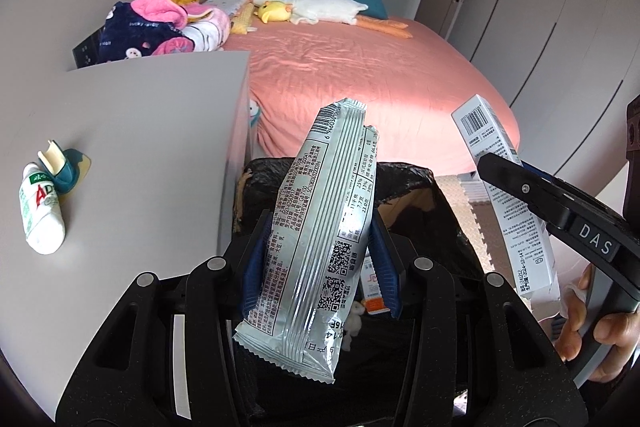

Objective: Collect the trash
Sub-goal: 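Carry the snack bag and white box over the bin and release both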

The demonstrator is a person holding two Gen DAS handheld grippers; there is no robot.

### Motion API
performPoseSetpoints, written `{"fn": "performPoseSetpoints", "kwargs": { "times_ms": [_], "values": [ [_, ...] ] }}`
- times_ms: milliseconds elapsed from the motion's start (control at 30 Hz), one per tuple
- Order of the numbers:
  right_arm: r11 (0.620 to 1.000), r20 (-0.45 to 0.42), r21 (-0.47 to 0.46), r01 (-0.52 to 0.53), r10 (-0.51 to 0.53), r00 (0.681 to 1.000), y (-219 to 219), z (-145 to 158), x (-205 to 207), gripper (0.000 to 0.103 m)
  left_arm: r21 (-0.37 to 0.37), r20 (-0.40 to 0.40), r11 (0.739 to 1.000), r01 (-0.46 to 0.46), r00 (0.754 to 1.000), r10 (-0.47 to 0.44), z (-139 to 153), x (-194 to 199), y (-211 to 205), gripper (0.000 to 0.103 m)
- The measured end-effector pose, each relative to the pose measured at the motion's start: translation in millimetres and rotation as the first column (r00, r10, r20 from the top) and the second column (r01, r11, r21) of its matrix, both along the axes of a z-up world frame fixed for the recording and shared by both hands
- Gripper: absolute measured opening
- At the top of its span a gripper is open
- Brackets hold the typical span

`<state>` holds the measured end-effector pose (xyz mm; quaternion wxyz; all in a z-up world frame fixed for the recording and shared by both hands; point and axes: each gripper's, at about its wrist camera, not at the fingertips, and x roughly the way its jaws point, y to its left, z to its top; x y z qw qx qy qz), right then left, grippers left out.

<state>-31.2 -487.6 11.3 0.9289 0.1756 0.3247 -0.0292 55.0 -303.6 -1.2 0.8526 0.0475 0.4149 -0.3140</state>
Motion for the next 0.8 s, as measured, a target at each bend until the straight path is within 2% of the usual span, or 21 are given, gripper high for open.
{"fn": "performPoseSetpoints", "kwargs": {
  "times_ms": [100, 133, 167, 200, 233, 300, 467, 800],
  "values": [
    [1.0, -0.001, 0.004, 0.016, -0.016, 1.0, -8, 0, -3, 0.028, -0.023, -0.034, 0.999, 0.043, 0.998, -0.043, -3, -1, -5, 0.05],
    [1.0, 0.0, 0.006, 0.02, -0.02, 1.0, -10, 1, -3, 0.035, -0.027, -0.042, 0.998, 0.058, 0.997, -0.059, -4, -2, -6, 0.068],
    [1.0, -0.001, 0.01, 0.026, -0.026, 1.0, -13, 1, -3, 0.048, -0.024, -0.038, 0.998, 0.062, 0.997, -0.062, -5, -3, -7, 0.099],
    [0.999, 0.003, 0.016, 0.044, -0.044, 0.999, -17, 1, -4, 0.081, -0.02, -0.019, 0.998, 0.054, 0.998, -0.055, -5, -4, -5, 0.097],
    [0.997, 0.016, 0.017, 0.074, -0.074, 0.997, -20, 3, -7, 0.091, -0.009, -0.01, 0.999, 0.052, 0.999, -0.052, -5, -5, -5, 0.097],
    [0.995, 0.031, 0.011, 0.099, -0.099, 0.995, -24, 5, -11, 0.091, 0.001, -0.009, 1.0, 0.029, 1.0, -0.029, -6, -4, 0, 0.097],
    [0.994, 0.023, 0.015, 0.112, -0.112, 0.993, -25, 3, -10, 0.091, -0.041, -0.025, 0.999, -0.021, 0.999, 0.02, -5, 3, 17, 0.097],
    [0.997, 0.003, 0.008, 0.082, -0.082, 0.997, -10, -5, -1, 0.091, -0.046, -0.024, 0.998, -0.034, 0.999, 0.032, -9, 5, 31, 0.097]
  ]
}}
